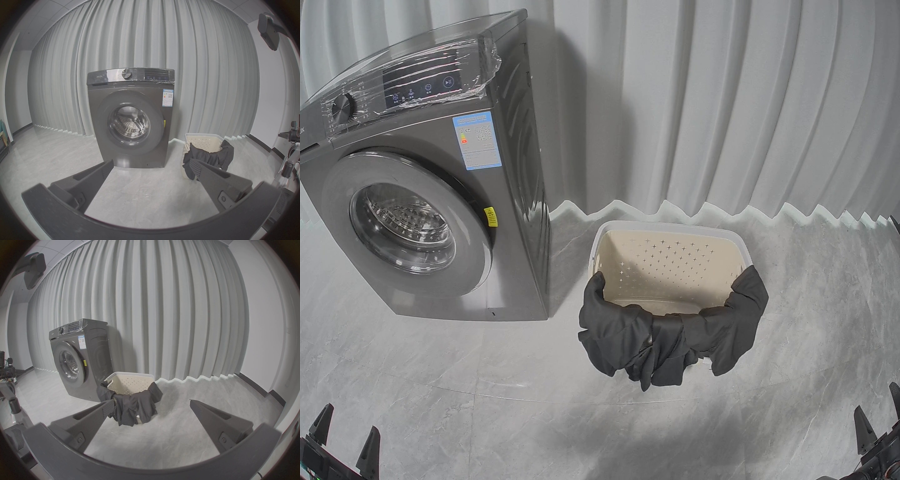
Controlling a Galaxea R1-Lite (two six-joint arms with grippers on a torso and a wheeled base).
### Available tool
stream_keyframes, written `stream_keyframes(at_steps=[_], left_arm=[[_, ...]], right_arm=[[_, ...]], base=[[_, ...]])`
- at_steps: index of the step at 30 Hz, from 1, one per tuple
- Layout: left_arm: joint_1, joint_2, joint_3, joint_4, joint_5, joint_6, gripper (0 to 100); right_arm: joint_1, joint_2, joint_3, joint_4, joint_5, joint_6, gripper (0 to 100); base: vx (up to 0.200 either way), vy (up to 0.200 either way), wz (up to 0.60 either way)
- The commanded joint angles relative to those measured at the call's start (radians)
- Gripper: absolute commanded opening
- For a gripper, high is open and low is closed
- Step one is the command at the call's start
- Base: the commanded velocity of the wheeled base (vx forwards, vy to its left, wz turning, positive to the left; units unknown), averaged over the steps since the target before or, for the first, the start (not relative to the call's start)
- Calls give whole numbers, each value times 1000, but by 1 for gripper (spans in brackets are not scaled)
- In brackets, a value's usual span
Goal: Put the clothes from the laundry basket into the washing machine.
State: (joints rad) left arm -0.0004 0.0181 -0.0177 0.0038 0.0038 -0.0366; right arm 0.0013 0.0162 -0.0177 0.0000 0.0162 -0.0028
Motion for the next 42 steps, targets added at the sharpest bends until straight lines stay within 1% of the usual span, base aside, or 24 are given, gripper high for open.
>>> stream_keyframes(at_steps=[1, 42], left_arm=[[-1, -18, 16, -1, 1, 0, 100], [-1, -18, 16, 1, 1, -2, 100]], right_arm=[[0, -16, 18, 0, 1, 0, 100], [0, -16, 18, 0, -1, 0, 100]], base=[[0, 200, 0], [0, 200, 0]])
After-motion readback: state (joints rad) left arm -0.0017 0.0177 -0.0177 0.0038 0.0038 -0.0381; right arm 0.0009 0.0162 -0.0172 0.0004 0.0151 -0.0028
